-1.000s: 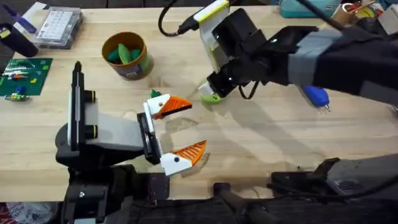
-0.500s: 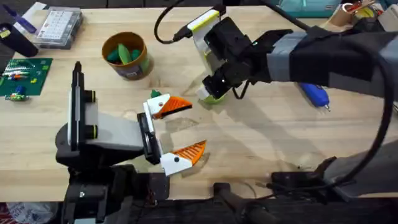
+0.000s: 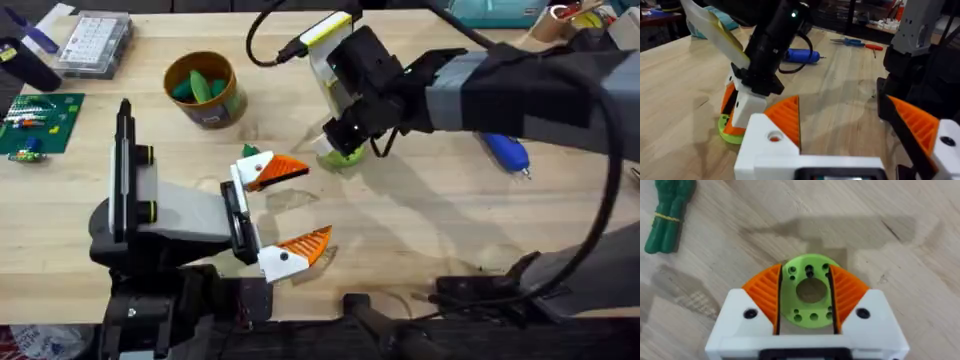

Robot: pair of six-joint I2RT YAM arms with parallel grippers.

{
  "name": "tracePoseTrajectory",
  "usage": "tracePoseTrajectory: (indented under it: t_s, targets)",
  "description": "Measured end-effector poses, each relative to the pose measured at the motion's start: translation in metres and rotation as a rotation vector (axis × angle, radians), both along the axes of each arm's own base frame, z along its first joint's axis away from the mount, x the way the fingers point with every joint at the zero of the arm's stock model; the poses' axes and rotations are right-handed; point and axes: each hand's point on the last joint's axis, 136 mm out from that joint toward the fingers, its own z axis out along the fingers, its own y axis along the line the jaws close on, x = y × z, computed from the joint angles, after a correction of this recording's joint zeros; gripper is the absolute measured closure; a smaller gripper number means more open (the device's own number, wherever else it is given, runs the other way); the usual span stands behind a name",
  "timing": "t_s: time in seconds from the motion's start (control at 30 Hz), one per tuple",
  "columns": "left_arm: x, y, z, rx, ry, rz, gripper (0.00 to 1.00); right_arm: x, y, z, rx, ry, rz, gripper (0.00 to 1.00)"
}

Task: Pick up the gripper from the table and insert it into the empty holder that is missing its gripper. Then pick up a screw, insert it into the mounting hole, and use the screwdriver to tighten it. Finally, clean up the table by picking up the vegetable and placing it into the bucket.

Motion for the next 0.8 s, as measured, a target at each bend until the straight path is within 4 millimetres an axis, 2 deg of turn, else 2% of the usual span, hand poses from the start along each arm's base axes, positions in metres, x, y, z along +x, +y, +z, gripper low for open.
tracePoseTrajectory:
  t_s: [0.4, 0.43, 0.5, 0.53, 0.8]
  targets:
    - [0.0, 0.0, 0.0, 0.0, 0.0, 0.0, 0.01, 0.0039, 0.0032, -0.0035, 0.0, 0.0, 0.0, 0.508]
    - [0.0, 0.0, 0.0, 0.0, 0.0, 0.0, 0.01, 0.004, 0.0032, -0.0036, 0.0, -0.001, 0.0, 0.529]
    - [0.0001, 0.0, -0.0001, 0.0, 0.0, 0.0, 0.01, 0.0041, 0.0031, -0.0039, -0.001, -0.001, 0.0, 0.68]
    - [0.0, 0.0, 0.0, 0.0, 0.0, 0.0, 0.01, 0.0042, 0.003, -0.0042, 0.0, 0.001, -0.003, 0.709]
    - [0.0001, 0.0, 0.0, 0.0, 0.0, 0.0, 0.01, 0.0046, 0.0028, -0.0042, 0.0, 0.0, -0.005, 0.816]
